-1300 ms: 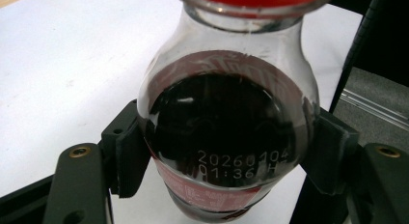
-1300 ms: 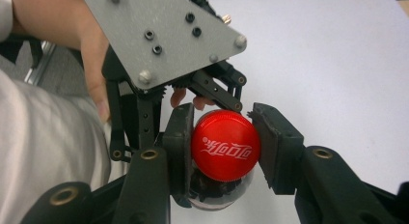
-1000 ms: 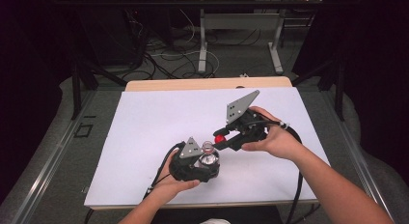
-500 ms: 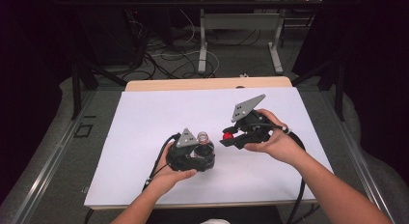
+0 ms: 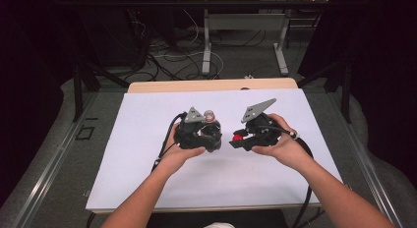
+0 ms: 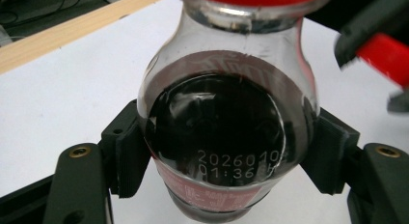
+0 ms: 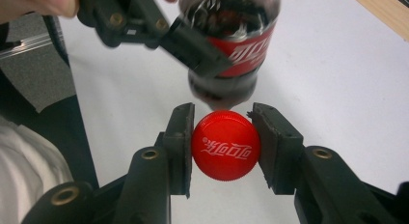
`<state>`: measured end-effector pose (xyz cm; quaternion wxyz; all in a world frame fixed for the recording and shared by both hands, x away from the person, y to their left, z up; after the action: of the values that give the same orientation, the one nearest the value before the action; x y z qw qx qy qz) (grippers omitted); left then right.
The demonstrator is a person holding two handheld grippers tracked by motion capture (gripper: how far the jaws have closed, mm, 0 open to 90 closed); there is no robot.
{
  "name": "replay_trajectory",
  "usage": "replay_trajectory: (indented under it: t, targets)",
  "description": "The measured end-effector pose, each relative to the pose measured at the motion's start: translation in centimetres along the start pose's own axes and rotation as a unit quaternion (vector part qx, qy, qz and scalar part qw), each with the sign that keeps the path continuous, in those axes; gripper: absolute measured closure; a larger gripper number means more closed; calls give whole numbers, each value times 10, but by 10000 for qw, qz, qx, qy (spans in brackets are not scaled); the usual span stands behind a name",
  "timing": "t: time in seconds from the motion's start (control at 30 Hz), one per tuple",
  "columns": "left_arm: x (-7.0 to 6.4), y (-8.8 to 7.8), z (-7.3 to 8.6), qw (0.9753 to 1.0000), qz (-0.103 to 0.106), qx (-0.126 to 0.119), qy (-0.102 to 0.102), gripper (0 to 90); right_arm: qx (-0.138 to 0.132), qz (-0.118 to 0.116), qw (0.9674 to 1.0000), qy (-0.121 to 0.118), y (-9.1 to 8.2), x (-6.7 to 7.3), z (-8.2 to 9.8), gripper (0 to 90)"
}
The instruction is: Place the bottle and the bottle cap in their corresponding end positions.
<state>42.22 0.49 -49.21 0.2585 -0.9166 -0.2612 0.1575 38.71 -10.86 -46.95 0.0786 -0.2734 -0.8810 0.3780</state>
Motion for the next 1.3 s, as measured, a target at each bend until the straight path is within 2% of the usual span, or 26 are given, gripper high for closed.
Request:
replay_trajectory:
  t: [0.07,0.13,0.3,0.47,0.57,0.6,0.63,0.67,0.7,0.8,0.97,1.0,1.07,1.1,1.27,1.3]
  targets:
    - [5,4,-6,10000,4,36,19,299,9,76,10000,25,1,-4,3,611]
    - [10,10,-13,10000,-24,-9,-46,299,40,36,9999,106,0,-4,6,612]
    - [24,25,-23,9998,-144,36,-109,299,49,140,9995,265,2,-9,12,611]
    - [39,42,-30,9995,-226,-100,-219,299,64,167,9995,275,5,-11,19,612]
    - [49,51,-29,9991,-291,-72,-311,299,59,188,9993,327,6,-14,22,611]
    - [52,54,-29,9989,-316,-82,-341,299,139,143,9992,359,6,-14,23,611]
    - [56,57,-27,9988,-343,-76,-352,299,53,193,9991,376,8,-15,23,611]
    - [59,60,-26,9986,-382,-70,-354,299,122,133,9991,384,7,-15,25,611]
    - [62,64,-24,9983,-415,-61,-403,299,76,175,9991,382,8,-16,25,612]
    - [68,73,-18,9981,-474,29,-387,299,67,157,9993,335,11,-16,26,611]
    - [72,84,-9,9979,-501,83,-407,299,74,194,9991,370,14,-17,27,611]
    - [74,86,-8,9978,-518,69,-409,299,96,128,9992,370,14,-16,28,611]
    - [76,89,-5,9977,-547,80,-383,298,89,189,9989,431,17,-17,29,611]
    - [77,91,-4,9976,-565,73,-401,299,87,169,9991,390,18,-17,29,611]
    - [77,94,4,9972,-560,139,-467,298,196,106,9986,477,22,-14,30,611]
    - [78,93,5,9974,-569,148,-421,298,121,161,9983,544,24,-14,29,611]
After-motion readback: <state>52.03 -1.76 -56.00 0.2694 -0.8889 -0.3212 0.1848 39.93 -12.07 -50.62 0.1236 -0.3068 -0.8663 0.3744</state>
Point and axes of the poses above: each handheld gripper's, and its own axes: y roughly forward along the jaws, z roughly out of its underside, x roughly to its left, the point moved 9 cm from there along y, roughly forward along the jaws, and after that the axes turned 8 degrees about z, right-handed, at the moved point
